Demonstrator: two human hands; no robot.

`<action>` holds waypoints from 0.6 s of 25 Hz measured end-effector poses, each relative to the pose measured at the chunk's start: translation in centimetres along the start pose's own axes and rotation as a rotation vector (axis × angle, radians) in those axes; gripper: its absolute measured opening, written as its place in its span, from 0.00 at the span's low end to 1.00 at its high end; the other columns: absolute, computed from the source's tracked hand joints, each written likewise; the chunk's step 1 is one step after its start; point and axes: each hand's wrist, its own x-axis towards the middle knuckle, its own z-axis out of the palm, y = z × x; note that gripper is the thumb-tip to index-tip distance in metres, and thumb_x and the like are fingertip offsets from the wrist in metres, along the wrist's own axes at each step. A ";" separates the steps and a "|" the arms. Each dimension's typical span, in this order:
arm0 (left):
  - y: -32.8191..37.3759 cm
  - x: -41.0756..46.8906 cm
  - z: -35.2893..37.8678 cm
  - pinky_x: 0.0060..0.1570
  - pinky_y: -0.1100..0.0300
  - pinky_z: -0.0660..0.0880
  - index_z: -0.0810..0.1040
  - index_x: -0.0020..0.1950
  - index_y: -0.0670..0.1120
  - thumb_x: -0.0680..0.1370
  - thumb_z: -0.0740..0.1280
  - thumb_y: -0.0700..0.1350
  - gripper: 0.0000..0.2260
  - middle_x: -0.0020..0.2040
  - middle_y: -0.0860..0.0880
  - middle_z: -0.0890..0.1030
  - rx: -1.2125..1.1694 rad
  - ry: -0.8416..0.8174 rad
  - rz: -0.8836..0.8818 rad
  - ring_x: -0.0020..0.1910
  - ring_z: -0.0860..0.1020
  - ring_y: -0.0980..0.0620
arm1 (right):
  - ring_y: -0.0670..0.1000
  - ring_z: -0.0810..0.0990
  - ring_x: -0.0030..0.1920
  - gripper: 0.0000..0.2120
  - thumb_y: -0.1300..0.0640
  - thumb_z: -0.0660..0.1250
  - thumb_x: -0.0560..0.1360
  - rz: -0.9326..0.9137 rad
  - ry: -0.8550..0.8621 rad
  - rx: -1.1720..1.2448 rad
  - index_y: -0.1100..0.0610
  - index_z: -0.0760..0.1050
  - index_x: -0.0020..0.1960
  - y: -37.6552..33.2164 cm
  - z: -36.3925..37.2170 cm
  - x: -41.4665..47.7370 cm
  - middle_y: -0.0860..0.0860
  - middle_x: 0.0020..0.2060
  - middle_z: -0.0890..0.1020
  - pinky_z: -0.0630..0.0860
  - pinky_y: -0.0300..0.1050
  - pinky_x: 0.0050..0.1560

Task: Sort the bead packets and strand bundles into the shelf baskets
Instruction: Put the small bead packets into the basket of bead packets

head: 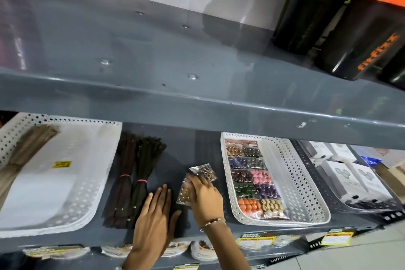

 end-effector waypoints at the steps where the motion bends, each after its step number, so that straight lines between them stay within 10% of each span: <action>1: 0.0 0.0 0.0 0.69 0.55 0.52 0.75 0.61 0.35 0.81 0.43 0.57 0.32 0.62 0.38 0.76 -0.010 0.025 0.003 0.61 0.75 0.43 | 0.59 0.80 0.53 0.13 0.54 0.57 0.78 0.044 0.122 0.067 0.52 0.74 0.60 -0.2 -0.9 -0.3 0.54 0.57 0.81 0.78 0.51 0.48; 6: -0.3 0.0 -0.3 0.69 0.54 0.52 0.73 0.63 0.34 0.80 0.44 0.58 0.32 0.63 0.38 0.75 0.003 0.085 0.023 0.63 0.73 0.42 | 0.49 0.78 0.35 0.07 0.68 0.64 0.74 0.397 0.344 0.473 0.60 0.79 0.49 7.2 -9.6 0.2 0.57 0.43 0.83 0.78 0.37 0.35; 10: 0.0 -0.1 -0.3 0.69 0.55 0.50 0.71 0.64 0.34 0.80 0.43 0.60 0.34 0.64 0.38 0.74 0.013 0.082 0.021 0.63 0.72 0.42 | 0.49 0.72 0.29 0.03 0.64 0.66 0.74 0.791 -0.052 0.643 0.61 0.77 0.48 15.0 -12.5 0.6 0.54 0.32 0.76 0.72 0.37 0.26; 15: -0.2 -0.3 -0.1 0.70 0.53 0.51 0.70 0.65 0.35 0.79 0.43 0.61 0.34 0.65 0.39 0.73 0.041 0.076 0.028 0.65 0.70 0.44 | 0.45 0.68 0.29 0.13 0.65 0.66 0.74 0.670 -0.367 0.388 0.57 0.71 0.32 15.7 -9.3 1.3 0.50 0.28 0.72 0.68 0.33 0.30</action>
